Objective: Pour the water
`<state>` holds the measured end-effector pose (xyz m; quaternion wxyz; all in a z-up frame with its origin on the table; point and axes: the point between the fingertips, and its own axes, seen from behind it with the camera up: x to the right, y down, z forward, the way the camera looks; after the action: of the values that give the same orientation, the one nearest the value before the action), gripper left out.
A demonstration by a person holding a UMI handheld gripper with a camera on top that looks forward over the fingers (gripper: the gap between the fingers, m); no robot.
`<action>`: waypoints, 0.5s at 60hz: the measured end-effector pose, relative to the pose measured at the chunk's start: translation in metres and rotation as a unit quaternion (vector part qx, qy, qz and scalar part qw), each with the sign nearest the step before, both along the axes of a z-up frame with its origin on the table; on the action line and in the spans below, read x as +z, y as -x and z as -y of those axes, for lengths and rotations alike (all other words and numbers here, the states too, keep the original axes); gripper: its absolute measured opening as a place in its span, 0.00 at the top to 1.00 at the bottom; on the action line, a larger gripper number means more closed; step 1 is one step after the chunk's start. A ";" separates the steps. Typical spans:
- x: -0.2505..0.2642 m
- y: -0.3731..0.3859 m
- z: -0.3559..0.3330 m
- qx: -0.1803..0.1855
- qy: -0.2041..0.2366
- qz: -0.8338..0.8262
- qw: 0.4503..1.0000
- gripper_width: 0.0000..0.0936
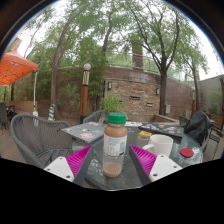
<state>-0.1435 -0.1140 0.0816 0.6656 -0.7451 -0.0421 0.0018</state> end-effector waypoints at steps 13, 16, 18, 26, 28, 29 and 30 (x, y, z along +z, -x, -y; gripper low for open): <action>-0.004 0.003 -0.046 -0.027 -0.013 0.011 0.999 0.52; -0.004 0.009 -0.043 -0.034 -0.013 -0.003 0.999 0.52; -0.003 0.012 -0.045 -0.029 -0.014 -0.006 0.999 0.54; -0.003 0.016 -0.050 0.001 -0.012 0.017 1.000 0.61; -0.007 0.023 -0.044 0.014 -0.012 0.026 1.000 0.61; -0.007 0.028 -0.044 0.022 -0.010 0.025 0.999 0.61; -0.007 0.033 -0.044 0.032 -0.007 0.021 0.999 0.61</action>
<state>-0.1767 -0.0702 0.0748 0.6697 -0.7383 -0.0802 0.0069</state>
